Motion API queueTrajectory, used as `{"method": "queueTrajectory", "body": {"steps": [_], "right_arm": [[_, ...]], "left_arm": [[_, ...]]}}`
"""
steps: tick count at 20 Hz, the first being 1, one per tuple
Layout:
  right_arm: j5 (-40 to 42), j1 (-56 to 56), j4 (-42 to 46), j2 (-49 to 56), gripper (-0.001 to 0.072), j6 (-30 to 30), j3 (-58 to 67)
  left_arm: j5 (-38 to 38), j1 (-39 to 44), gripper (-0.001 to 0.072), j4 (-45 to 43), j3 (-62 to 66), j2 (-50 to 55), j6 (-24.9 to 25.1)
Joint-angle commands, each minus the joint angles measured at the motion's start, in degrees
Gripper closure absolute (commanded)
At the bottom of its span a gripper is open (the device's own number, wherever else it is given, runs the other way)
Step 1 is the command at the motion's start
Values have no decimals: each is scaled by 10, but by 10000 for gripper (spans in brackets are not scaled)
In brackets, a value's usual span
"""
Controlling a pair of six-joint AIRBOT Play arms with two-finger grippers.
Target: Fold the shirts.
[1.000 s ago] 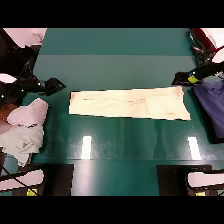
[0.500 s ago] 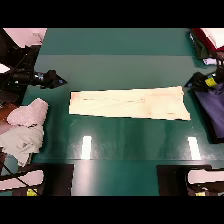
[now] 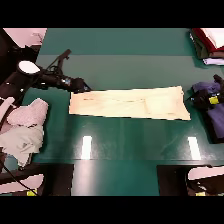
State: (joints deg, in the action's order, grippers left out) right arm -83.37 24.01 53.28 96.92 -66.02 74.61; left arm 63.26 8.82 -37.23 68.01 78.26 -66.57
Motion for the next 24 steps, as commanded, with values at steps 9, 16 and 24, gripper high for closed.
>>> {"method": "queueTrajectory", "body": {"steps": [9,16,24], "right_arm": [[10,-70,-83,68,165,83,2],[-68,-102,-82,62,694,74,66],[-74,-198,-83,-71,696,-61,162]], "left_arm": [[-59,88,684,-14,1,1,-33],[-68,88,685,-57,3,25,-70],[-80,157,684,-54,180,216,-79]]}}
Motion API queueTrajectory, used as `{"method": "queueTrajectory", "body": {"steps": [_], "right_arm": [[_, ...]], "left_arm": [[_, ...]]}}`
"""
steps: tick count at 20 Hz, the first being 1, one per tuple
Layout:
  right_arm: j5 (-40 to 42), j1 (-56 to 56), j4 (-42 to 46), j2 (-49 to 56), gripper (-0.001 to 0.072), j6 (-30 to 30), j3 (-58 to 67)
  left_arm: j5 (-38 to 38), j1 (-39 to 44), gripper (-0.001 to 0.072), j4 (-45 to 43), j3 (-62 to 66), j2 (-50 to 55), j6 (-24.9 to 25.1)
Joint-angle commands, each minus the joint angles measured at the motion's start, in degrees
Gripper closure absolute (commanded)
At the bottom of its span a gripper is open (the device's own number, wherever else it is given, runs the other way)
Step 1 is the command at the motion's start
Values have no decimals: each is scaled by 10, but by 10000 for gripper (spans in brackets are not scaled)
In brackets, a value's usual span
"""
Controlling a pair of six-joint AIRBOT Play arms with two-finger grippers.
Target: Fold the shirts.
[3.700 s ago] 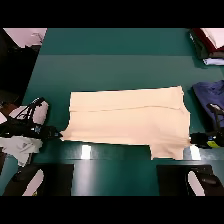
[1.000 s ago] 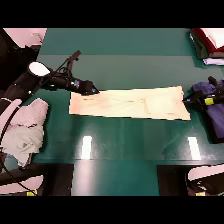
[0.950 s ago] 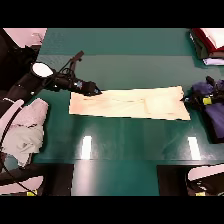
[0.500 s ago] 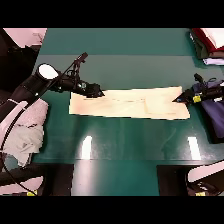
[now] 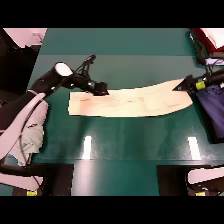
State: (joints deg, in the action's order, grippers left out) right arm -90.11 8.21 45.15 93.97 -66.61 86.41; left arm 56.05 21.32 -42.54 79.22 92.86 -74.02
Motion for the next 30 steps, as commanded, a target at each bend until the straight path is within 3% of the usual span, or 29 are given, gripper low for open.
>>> {"method": "queueTrajectory", "body": {"steps": [1,6,13,17,21,27,30], "right_arm": [[-13,-59,-2,-50,696,-70,67],[-29,-168,-1,-58,696,-115,181],[-32,-266,0,-9,696,-129,302],[-26,-283,0,-4,696,-129,295],[-28,-283,0,-3,696,-129,287],[-14,-292,0,-2,696,-128,287],[17,-322,0,3,696,-124,287]], "left_arm": [[-12,47,684,-1,99,100,-11],[-11,97,685,-1,204,207,-39],[-3,104,684,-17,212,227,-55],[19,103,684,-43,213,222,-55],[91,99,685,-108,252,222,-57],[138,11,685,-126,268,149,-57],[176,-56,685,-187,268,84,-57]]}}
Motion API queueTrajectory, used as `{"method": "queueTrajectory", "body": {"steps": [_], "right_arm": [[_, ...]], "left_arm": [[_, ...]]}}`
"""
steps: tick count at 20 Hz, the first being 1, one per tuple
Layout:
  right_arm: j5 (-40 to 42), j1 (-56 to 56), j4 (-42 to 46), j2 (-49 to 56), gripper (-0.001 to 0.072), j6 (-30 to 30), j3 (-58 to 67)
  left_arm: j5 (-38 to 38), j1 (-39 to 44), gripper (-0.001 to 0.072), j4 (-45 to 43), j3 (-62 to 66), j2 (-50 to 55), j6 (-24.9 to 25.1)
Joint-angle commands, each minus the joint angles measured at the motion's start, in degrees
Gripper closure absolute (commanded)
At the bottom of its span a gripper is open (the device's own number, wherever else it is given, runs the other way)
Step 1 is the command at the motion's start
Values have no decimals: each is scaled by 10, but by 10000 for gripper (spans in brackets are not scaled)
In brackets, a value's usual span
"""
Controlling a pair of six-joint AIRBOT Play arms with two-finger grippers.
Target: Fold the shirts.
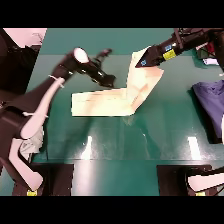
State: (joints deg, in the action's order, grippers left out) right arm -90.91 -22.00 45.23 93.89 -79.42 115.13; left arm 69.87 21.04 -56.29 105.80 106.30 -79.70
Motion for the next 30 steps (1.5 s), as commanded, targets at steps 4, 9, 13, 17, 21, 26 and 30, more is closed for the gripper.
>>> {"method": "queueTrajectory", "body": {"steps": [4,9,13,17,21,26,30], "right_arm": [[76,-99,-2,45,695,16,0],[280,-251,-7,147,472,86,0],[404,-341,-5,223,151,106,58],[333,-295,54,137,150,104,-26],[202,-169,118,40,150,84,-162],[226,-4,96,-33,107,34,-358],[269,69,-22,-23,-2,38,-456]], "left_arm": [[103,-138,684,-118,3,-136,2],[124,-210,684,-141,3,-221,2],[139,-223,684,-141,2,-248,2],[154,-223,684,-140,2,-252,2],[158,-223,684,-133,2,-252,2],[152,-223,684,-122,1,-252,2],[146,-222,684,-122,1,-252,2]]}}
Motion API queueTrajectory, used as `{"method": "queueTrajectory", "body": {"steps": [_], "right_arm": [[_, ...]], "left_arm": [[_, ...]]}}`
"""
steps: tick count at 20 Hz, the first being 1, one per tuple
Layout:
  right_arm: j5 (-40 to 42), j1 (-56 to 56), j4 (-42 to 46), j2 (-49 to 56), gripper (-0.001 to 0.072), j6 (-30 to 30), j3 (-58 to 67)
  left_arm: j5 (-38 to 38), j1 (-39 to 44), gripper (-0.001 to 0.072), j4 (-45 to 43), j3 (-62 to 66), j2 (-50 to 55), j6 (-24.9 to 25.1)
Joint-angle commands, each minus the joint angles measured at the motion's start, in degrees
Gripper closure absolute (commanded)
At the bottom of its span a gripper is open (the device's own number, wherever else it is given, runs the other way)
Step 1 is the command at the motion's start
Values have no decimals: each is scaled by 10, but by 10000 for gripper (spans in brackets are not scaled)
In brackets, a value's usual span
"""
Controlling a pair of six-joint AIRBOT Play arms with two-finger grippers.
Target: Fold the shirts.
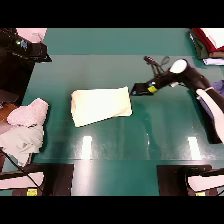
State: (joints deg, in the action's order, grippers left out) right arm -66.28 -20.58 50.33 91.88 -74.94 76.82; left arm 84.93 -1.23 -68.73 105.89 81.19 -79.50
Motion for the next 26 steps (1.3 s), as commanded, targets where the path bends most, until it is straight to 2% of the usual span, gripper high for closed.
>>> {"method": "queueTrajectory", "body": {"steps": [1,7,11,12,13,14,16,17,21,26], "right_arm": [[21,58,-95,9,-2,1,-82],[28,4,-229,92,2,61,-75],[25,-60,-238,151,30,61,8],[26,-75,-238,162,121,61,30],[28,-89,-237,170,257,61,50],[29,-100,-235,177,357,61,66],[30,-112,-227,184,651,71,90],[29,-112,-221,183,694,73,95],[42,-65,-216,124,695,73,76],[77,120,-165,-42,695,63,-11]], "left_arm": [[-5,1,683,4,0,0,0],[-5,1,684,4,0,0,0],[-5,1,684,4,0,0,0],[-5,1,683,4,0,0,0],[-5,1,684,5,0,0,0],[-5,1,683,5,0,0,0],[-4,1,684,9,0,0,0],[-4,1,683,19,0,0,0],[-4,21,684,49,0,0,0],[-29,108,684,49,-1,0,0]]}}
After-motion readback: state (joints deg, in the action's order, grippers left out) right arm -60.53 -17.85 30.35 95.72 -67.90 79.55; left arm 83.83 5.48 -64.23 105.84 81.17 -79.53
